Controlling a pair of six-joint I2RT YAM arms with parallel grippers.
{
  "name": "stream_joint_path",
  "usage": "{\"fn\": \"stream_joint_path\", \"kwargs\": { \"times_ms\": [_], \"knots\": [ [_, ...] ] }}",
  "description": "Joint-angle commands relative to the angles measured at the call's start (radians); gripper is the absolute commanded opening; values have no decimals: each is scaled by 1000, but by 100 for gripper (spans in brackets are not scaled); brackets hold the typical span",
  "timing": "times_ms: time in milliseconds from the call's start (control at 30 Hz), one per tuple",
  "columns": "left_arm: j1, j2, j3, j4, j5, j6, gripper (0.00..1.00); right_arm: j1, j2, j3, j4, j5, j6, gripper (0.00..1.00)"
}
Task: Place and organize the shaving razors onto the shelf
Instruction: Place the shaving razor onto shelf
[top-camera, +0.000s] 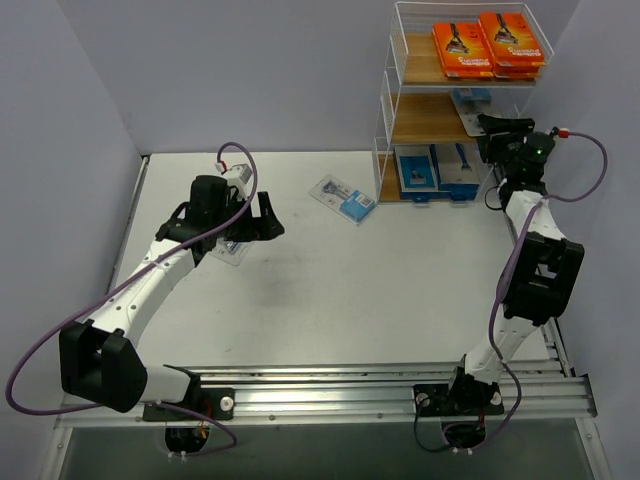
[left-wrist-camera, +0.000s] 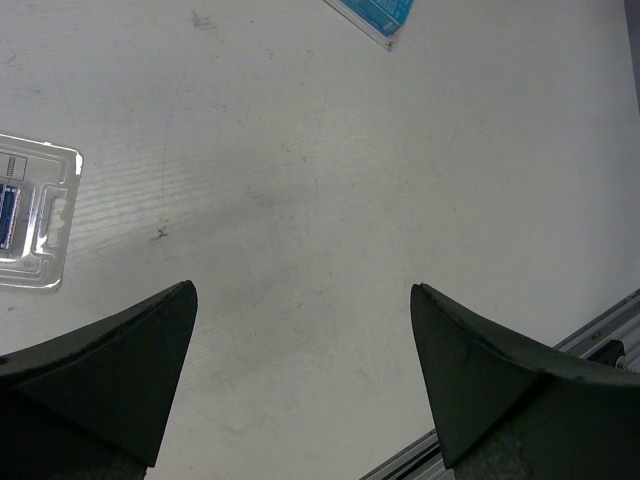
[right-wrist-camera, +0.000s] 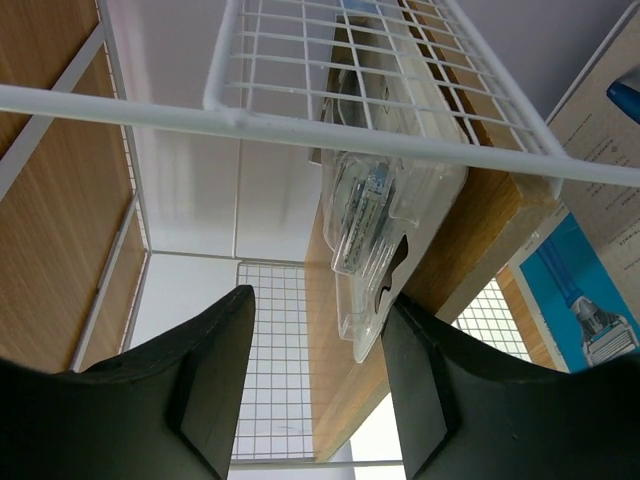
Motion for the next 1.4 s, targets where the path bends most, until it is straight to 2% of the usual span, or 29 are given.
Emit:
{"fn": "stream_joint_path", "kwargs": {
  "times_ms": [0, 100, 333, 433, 833, 900, 1067, 1367],
  "knots": [
    [-4, -2, 41, 12, 17, -14, 97, -14, -49, 45, -111, 3, -71, 49],
    [-4, 2, 44, 6, 17, -13, 97, -14, -52, 54, -141, 4, -81, 52],
    [-4, 15, 56, -12, 22, -6, 97, -14, -62, 98, -244, 6, -150, 69],
    [-4, 16, 58, -15, 28, -5, 97, -16, -67, 110, -269, 7, -155, 73],
    [-4, 9, 62, -23, 31, 0, 97, -14, -118, 75, -304, 7, -182, 77],
    [-4, 4, 64, -23, 32, 0, 97, -14, -136, 77, -319, 10, -195, 81],
    [-4, -1, 64, -24, 28, 3, 97, -16, -170, 63, -353, 1, -204, 84],
    [-2, -21, 68, -30, -4, 20, 97, -8, -324, -90, -379, -2, -247, 84]
  ]
}}
